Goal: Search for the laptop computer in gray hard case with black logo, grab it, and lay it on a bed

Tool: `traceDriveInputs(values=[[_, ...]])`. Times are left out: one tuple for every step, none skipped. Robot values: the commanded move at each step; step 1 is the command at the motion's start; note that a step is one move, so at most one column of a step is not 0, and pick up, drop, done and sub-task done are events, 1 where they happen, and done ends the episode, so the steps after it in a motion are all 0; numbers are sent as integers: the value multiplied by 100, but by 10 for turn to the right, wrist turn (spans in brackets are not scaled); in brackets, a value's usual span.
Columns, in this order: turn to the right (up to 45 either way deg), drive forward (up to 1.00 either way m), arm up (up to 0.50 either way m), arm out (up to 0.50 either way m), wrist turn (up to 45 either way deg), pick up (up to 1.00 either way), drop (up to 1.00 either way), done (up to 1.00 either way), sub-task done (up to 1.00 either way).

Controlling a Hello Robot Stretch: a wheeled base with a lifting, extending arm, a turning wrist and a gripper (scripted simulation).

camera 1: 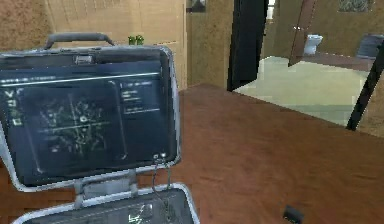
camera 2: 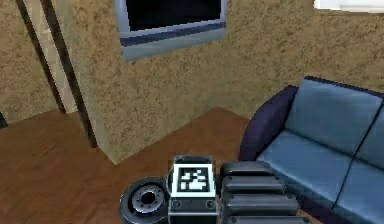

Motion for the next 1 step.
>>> traceDriveInputs(values=[[0,100,0,0,0,0,0,0,0]])
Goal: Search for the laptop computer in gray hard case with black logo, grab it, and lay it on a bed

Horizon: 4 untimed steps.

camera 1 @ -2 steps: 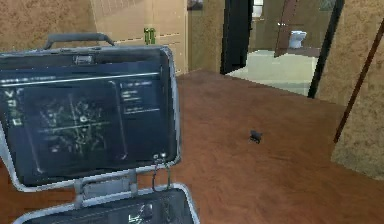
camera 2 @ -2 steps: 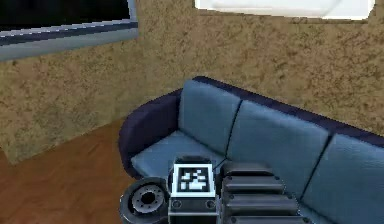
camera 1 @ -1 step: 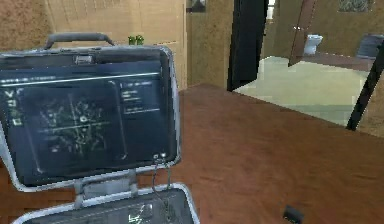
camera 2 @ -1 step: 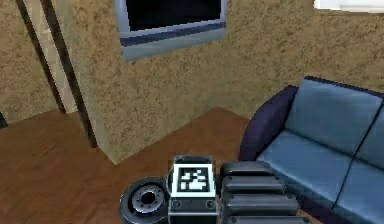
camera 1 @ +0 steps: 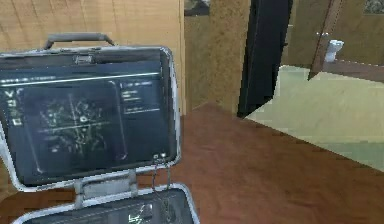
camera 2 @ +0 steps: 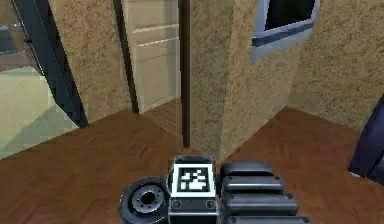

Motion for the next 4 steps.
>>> traceDriveInputs(values=[[120,0,0,0,0,0,0,0,0],[0,25,0,0,0,0,0,0,0],[300,0,0,0,0,0,0,0,0],[0,100,0,0,0,0,0,0,0]])
